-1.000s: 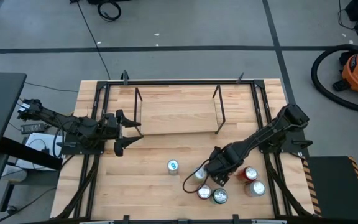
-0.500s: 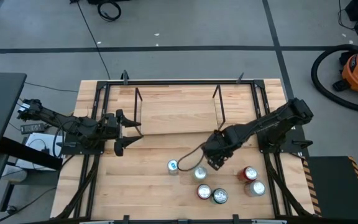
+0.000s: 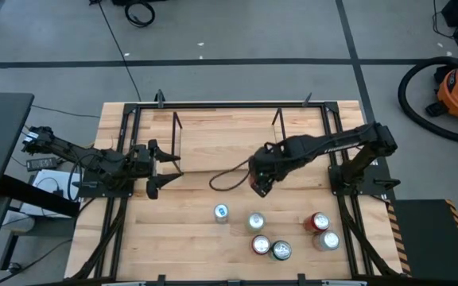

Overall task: Place canned beverage on shelf
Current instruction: Put the orange soda can on the shelf, then put the blue soda can on the shelf

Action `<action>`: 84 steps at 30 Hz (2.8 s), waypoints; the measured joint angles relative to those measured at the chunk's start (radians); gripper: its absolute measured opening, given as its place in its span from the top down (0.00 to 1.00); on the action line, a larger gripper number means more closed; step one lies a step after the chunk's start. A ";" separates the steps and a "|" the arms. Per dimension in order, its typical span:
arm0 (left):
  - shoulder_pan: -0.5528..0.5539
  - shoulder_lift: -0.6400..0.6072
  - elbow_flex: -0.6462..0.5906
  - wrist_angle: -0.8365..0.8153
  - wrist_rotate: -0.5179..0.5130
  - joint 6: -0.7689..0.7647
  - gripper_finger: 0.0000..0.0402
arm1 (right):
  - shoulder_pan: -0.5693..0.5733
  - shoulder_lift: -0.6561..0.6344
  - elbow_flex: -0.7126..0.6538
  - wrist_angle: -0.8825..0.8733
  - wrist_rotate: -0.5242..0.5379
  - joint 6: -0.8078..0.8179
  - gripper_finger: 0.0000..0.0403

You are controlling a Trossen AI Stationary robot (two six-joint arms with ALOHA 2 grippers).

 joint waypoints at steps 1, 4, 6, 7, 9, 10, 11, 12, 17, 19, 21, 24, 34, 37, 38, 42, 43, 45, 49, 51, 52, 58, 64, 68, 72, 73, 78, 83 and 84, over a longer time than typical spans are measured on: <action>0.000 0.000 0.000 0.000 -0.002 0.003 0.26 | -0.010 0.000 0.012 -0.001 0.000 -0.010 0.22; 0.002 0.000 0.000 0.000 -0.016 0.004 0.26 | -0.041 0.000 0.044 -0.004 0.028 -0.047 0.22; 0.012 0.000 0.000 0.001 -0.019 0.005 0.26 | -0.065 0.000 0.062 -0.009 0.045 -0.066 0.22; 0.017 0.000 0.000 0.000 -0.019 0.005 0.26 | -0.078 0.000 0.068 -0.013 0.052 -0.076 0.22; 0.029 0.000 0.000 0.001 -0.019 0.006 0.26 | -0.103 0.013 0.087 -0.023 0.055 -0.097 0.22; 0.035 0.000 0.000 0.001 -0.019 0.006 0.26 | -0.114 0.025 0.102 -0.032 0.056 -0.107 0.22; 0.041 0.000 0.000 0.001 -0.019 0.006 0.26 | -0.123 0.047 0.123 -0.047 0.061 -0.121 0.22; 0.047 0.000 0.000 0.001 -0.019 0.006 0.26 | -0.131 0.074 0.147 -0.065 0.061 -0.141 0.22; 0.072 0.000 0.000 0.001 -0.018 0.007 0.26 | -0.182 0.207 0.307 -0.091 0.062 -0.259 0.22; 0.076 0.000 0.000 -0.002 -0.018 0.007 0.26 | -0.222 0.249 0.365 -0.108 0.046 -0.290 0.22; 0.076 0.000 0.000 -0.010 -0.017 0.007 0.26 | -0.270 0.291 0.414 -0.135 0.028 -0.306 0.22; 0.076 0.000 0.000 -0.026 -0.014 0.007 0.26 | -0.343 0.348 0.474 -0.155 -0.018 -0.334 0.22; 0.076 0.000 0.000 -0.041 -0.014 0.007 0.26 | -0.560 0.505 0.577 -0.273 -0.112 -0.416 0.22; 0.076 0.000 0.000 -0.048 -0.014 0.007 0.26 | -0.593 0.522 0.580 -0.274 -0.117 -0.430 0.22; 0.076 0.000 0.000 -0.048 -0.014 0.007 0.26 | -0.603 0.524 0.580 -0.277 -0.124 -0.435 0.22; 0.076 0.000 0.000 -0.059 -0.014 0.007 0.26 | -0.640 0.524 0.580 -0.281 -0.161 -0.445 0.21; 0.076 0.000 0.000 -0.060 -0.014 0.007 0.26 | -0.647 0.524 0.580 -0.285 -0.168 -0.458 0.20; 0.076 0.000 0.000 -0.060 -0.014 0.007 0.26 | -0.656 0.524 0.580 -0.306 -0.168 -0.468 0.18; 0.076 0.000 0.000 -0.061 -0.014 0.007 0.26 | -0.664 0.524 0.580 -0.308 -0.191 -0.463 0.12; 0.076 0.000 0.000 -0.072 -0.014 0.007 0.26 | -0.664 0.522 0.580 -0.309 -0.203 -0.454 0.10; 0.076 -0.001 0.000 -0.079 -0.014 0.007 0.26 | -0.664 0.522 0.580 -0.309 -0.202 -0.444 0.09; 0.076 -0.001 0.000 -0.082 -0.014 0.007 0.26 | -0.665 0.522 0.624 -0.312 -0.188 -0.430 0.09; 0.076 -0.001 0.000 -0.081 -0.014 0.007 0.26 | -0.654 0.522 0.746 -0.312 -0.141 -0.430 0.11; 0.076 -0.001 0.000 -0.082 -0.014 0.007 0.26 | -0.642 0.499 0.779 -0.298 -0.127 -0.418 0.11; 0.076 -0.001 0.000 -0.092 -0.014 0.004 0.26 | -0.614 0.466 0.776 -0.311 -0.099 -0.442 0.11; 0.076 -0.001 0.000 -0.095 -0.012 0.004 0.26 | -0.601 0.456 0.775 -0.309 -0.095 -0.447 0.11; 0.076 -0.001 0.000 -0.098 -0.011 0.001 0.26 | -0.493 0.418 0.776 -0.311 -0.061 -0.455 0.11; 0.076 -0.001 0.000 -0.101 -0.011 -0.011 0.26 | -0.344 0.422 0.775 -0.311 -0.042 -0.436 0.11; 0.076 -0.001 0.000 -0.103 -0.011 -0.022 0.26 | -0.313 0.422 0.772 -0.310 -0.041 -0.427 0.11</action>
